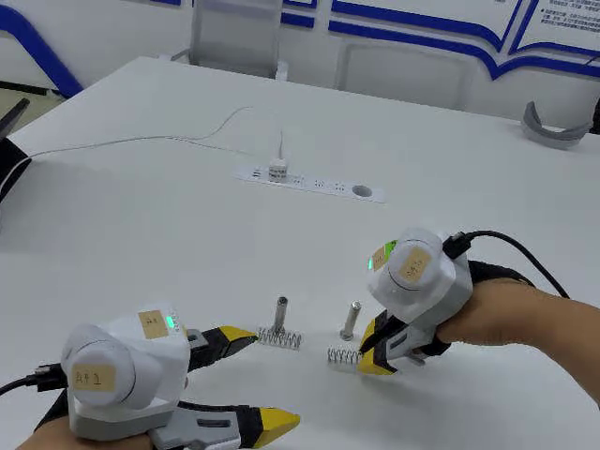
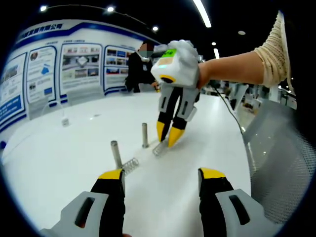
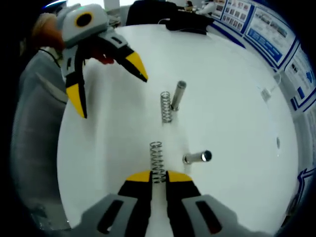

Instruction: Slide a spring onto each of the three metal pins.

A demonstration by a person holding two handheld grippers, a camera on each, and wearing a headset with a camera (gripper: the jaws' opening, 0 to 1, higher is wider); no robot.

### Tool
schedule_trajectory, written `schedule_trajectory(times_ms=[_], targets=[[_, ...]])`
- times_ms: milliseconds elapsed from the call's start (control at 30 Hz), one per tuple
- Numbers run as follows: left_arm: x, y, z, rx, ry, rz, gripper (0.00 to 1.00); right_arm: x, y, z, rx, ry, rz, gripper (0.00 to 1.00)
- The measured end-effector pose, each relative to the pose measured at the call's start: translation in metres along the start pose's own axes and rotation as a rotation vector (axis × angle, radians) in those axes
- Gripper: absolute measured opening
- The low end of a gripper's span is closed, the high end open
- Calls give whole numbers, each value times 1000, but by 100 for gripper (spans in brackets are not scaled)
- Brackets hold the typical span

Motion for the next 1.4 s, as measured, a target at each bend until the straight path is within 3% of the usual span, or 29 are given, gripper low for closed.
schedule_trajectory(times_ms=[567, 800, 1400], targets=[[6, -8, 9, -47, -38, 6, 51, 32, 19, -33, 65, 80, 65, 12], [11, -10, 13, -63, -58, 16, 46, 44, 24, -37, 74, 114, 82, 12], [17, -14, 19, -91, -111, 34, 25, 54, 22, -46, 106, 179, 90, 12]])
Point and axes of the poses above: the centre of the closed fingertips' face, and the gripper's own axes: y roughly backward along the fingers, z roughly to its right, x roughly out of its top, the point moved 3 cm from there along y, roughly backward along the fingers, and after that the axes turned 2 degrees about z, right-handed, at the moved point
